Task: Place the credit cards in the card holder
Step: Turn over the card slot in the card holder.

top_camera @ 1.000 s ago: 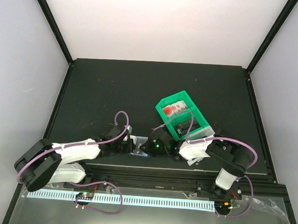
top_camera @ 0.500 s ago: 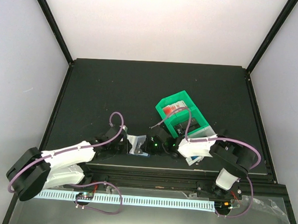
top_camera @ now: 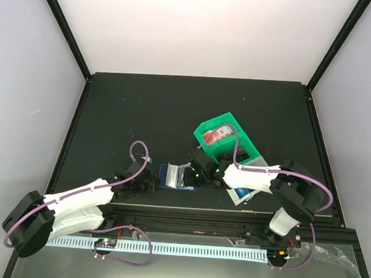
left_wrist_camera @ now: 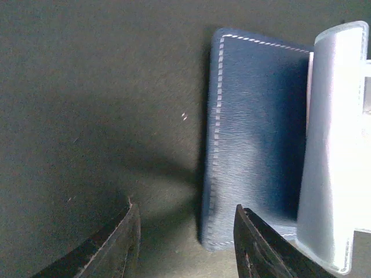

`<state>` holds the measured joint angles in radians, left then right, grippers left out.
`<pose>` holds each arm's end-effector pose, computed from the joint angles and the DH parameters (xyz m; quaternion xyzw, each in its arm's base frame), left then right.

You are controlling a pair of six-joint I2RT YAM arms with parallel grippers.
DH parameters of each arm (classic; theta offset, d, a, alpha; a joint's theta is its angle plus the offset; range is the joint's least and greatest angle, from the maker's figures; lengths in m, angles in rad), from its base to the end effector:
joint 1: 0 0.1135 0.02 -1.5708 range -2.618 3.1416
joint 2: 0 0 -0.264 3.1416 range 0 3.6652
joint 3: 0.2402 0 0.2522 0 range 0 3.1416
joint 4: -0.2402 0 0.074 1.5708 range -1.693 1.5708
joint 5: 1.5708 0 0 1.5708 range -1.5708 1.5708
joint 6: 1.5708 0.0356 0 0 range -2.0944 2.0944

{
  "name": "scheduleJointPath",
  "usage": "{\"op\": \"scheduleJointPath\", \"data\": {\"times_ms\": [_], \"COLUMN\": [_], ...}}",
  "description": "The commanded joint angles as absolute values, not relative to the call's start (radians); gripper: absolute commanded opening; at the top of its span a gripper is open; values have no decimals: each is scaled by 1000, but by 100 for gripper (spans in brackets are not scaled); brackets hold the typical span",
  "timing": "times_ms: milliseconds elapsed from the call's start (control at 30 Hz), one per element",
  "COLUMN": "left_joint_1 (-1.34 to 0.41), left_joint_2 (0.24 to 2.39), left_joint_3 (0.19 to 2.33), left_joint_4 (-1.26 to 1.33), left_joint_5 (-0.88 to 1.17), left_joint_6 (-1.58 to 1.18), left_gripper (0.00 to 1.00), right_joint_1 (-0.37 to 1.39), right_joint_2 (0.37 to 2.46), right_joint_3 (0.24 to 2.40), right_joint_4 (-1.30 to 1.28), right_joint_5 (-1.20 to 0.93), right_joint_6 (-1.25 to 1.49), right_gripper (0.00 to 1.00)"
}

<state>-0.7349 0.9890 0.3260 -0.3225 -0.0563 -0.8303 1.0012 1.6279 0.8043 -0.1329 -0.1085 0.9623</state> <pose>0.1241 -0.1094 0.1393 -0.0537 0.9556 -0.1842 0.2235 0.1632 0.2620 0.1487 -0.0349 0.9513 0.2797 0.1248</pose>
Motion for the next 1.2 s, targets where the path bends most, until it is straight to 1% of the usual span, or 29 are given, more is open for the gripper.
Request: {"op": "scheduleJointPath", "data": {"times_ms": [0,100,300,400,467,667,767,867,1067,1167], "left_joint_1": [-732,-732,-732,-732,-732,-732,-732,-733,-732,-731], "left_joint_2": [988,1016,1030,1033,1037,1041,1040,1039,973,902], "left_joint_3": [303,307,301,300,301,304,304,308,324,336], "left_joint_4": [-271,-252,-241,-235,-233,-236,-239,-250,-345,-399], "left_joint_5": [-48,-22,-5,-1,1,2,-1,-12,-111,-168], "left_joint_6": [-828,-818,-815,-815,-813,-816,-817,-827,-877,-895], "left_gripper": [47,45,35,31,31,30,30,30,30,32], "right_joint_1": [993,994,994,994,994,994,994,996,996,995], "right_joint_2": [1640,1657,1662,1659,1665,1680,1698,1724,1771,1796], "right_joint_3": [832,855,896,908,915,923,928,932,924,923], "right_joint_4": [-244,-213,-181,-159,-145,-88,-26,17,60,66], "right_joint_5": [-81,-121,-154,-177,-200,-259,-328,-371,-385,-378], "right_joint_6": [902,906,904,898,894,888,873,875,883,891], "right_gripper": [20,26,32,33,34,40,41,45,52,52]}}
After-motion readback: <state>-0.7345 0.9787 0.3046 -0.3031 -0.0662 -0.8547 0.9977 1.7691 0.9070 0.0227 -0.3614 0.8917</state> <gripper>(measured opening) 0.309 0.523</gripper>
